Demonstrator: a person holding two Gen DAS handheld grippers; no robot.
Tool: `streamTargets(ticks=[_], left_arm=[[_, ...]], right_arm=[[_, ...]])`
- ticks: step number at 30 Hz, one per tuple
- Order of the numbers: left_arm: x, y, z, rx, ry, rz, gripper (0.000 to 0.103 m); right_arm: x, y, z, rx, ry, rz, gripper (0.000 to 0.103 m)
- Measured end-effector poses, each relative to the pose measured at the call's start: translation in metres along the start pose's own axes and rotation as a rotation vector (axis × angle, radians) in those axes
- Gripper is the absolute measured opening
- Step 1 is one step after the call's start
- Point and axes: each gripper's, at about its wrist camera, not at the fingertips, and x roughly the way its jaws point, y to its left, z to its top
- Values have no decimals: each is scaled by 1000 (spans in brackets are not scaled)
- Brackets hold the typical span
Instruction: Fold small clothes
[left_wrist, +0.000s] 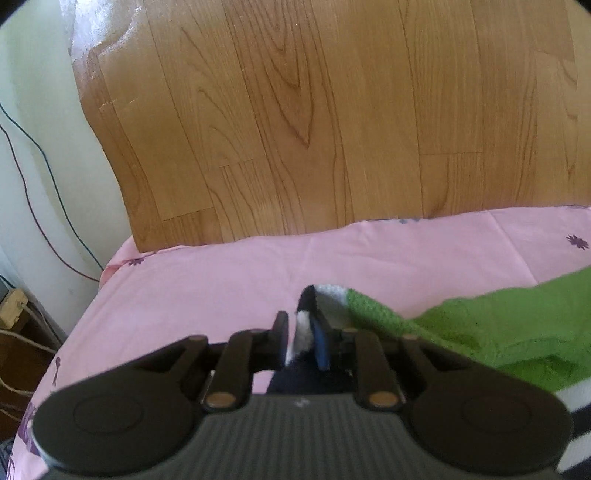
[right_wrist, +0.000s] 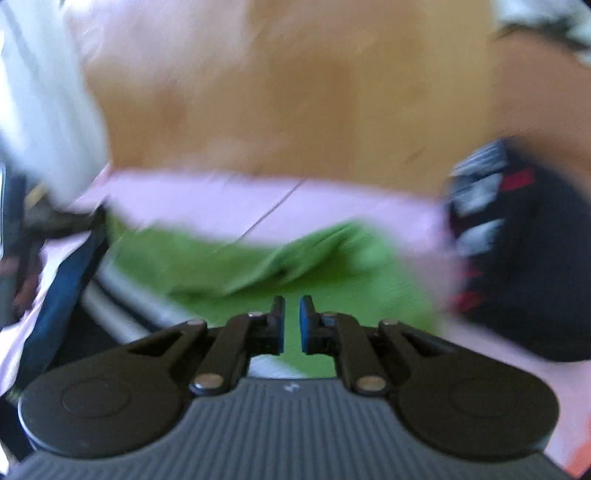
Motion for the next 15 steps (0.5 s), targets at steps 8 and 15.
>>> streamTargets(ticks=[8, 15], left_arm=[[-24, 21, 2, -34, -17, 16, 29], [-71, 41, -33, -32, -58, -25, 55]], right_arm=[[106, 16, 84, -9, -60, -180, 17], [54, 20, 65, 62, -79, -67, 36]])
